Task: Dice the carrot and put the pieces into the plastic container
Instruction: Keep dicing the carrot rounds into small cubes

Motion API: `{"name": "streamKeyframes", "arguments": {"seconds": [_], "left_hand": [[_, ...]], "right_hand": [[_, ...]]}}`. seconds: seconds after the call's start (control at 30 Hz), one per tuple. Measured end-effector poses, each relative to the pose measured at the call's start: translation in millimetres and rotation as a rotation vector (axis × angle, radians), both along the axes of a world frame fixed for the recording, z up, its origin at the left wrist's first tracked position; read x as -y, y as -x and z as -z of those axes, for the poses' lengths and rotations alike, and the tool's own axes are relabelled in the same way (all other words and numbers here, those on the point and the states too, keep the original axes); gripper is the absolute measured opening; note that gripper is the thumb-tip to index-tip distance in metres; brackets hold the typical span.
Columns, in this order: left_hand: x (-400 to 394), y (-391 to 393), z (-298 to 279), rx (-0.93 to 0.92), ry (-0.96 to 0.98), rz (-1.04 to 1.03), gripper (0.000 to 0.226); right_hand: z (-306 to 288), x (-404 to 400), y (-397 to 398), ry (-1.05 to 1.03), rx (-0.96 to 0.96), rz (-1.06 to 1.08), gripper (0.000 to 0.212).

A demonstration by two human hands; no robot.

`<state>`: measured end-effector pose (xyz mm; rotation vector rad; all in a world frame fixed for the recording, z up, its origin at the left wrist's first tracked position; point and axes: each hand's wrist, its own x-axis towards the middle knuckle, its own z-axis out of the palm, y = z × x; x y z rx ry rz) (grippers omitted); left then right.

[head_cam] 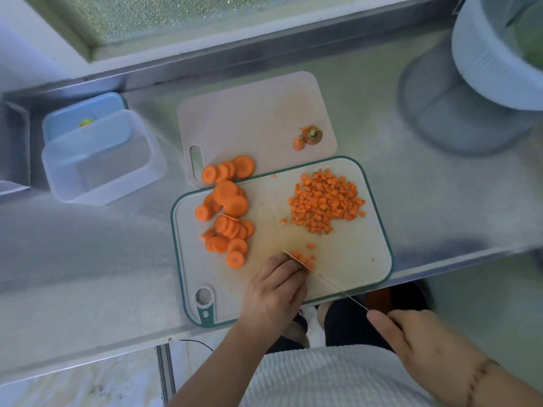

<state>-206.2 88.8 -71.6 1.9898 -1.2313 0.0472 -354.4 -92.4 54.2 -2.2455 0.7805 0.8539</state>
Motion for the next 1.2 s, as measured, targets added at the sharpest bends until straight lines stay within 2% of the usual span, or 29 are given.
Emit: {"name": "streamKeyframes", "arguments": {"seconds": [0.13,0.23,0.3,0.47,0.63,0.8,0.97,1.2], "left_hand": [[2,-2,-3,-0.015,0.017,-0.009,0.007],[1,-3,-7,-0.003,0.012,0.016,0.005],[-1,-3,-6,0.01,0.005,0.02,0.004],[-4,-1,-2,0.026,0.019,-0.005,0.011],[-1,-2,-3,0.01,0.026,-0.016,0.005],[-2,-3,-5,0.002,0.013,0.001,0.005],[-13,0,-4,0.015,0.031,-0.002,0.002],[-11,1,-6,0.002,0.025,-0.023,0.017]], "right_hand": [[16,-12,-20,-0.011,0.101,-0.019,0.067],[20,-8,-16,-0.1,0.194,0.074,0.064],[17,-3,-5,-0.126,0.204,0.118,0.069],[9,-4,12,-0.121,0.159,0.103,0.073],[13,-14,2,-0.067,0.081,0.082,0.071],[19,-17,-15,-0.13,0.16,0.1,0.065],[13,-8,7,-0.158,0.192,0.158,0.074],[13,-10,17,-0.123,0.132,0.11,0.075]]}}
